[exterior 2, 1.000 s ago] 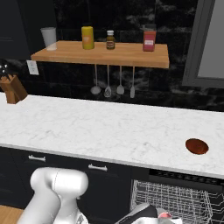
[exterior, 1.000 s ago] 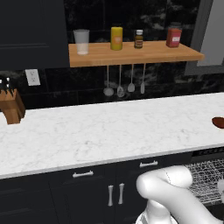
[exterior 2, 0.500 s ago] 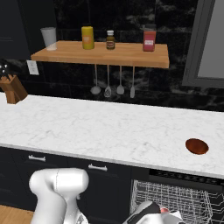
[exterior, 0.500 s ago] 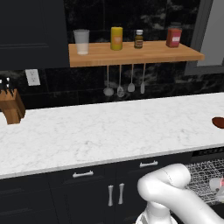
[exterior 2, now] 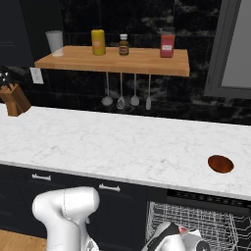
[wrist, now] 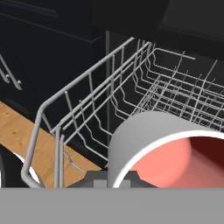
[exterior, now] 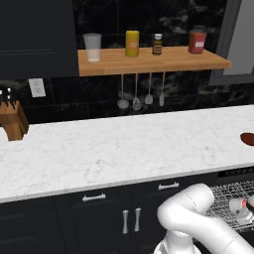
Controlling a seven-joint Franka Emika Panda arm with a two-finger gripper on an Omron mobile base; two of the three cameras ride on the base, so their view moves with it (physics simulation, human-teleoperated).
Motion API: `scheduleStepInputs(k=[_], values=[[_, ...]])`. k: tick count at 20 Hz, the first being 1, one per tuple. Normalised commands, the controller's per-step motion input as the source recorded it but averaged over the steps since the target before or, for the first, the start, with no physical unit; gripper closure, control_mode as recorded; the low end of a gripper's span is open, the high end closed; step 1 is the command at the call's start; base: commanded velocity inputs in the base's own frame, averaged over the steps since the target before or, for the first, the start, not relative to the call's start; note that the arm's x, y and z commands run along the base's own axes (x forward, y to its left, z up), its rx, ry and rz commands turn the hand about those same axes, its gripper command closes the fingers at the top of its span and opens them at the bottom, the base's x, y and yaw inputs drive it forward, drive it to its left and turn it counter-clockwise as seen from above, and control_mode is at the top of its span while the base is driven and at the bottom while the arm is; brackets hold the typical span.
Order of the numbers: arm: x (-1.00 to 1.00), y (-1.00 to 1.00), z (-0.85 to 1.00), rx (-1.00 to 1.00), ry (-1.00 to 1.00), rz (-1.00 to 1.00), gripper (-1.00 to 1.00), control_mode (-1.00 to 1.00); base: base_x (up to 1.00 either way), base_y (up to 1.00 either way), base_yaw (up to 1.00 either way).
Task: Pick up the cup and bowl from the counter, place them in the dishwasher, and close the dishwasher door.
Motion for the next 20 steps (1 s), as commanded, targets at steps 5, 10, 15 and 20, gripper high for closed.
scheduleStepInputs(k=[5,10,15,20], values=[[0.4,0.0,-0.49,0.0,0.0,0.0,1.0,-1.0,0.0,0.0,0.0],[0.3,0.0,-0.55,0.0,0.01,0.0,1.0,-1.0,0.0,0.0,0.0],[0.22,0.0,-0.37,0.0,0.08,-0.01,1.0,-1.0,0.0,0.0,0.0],[-0.61,0.0,-0.2,0.0,0.21,-0.01,1.0,-1.0,0.0,0.0,0.0]])
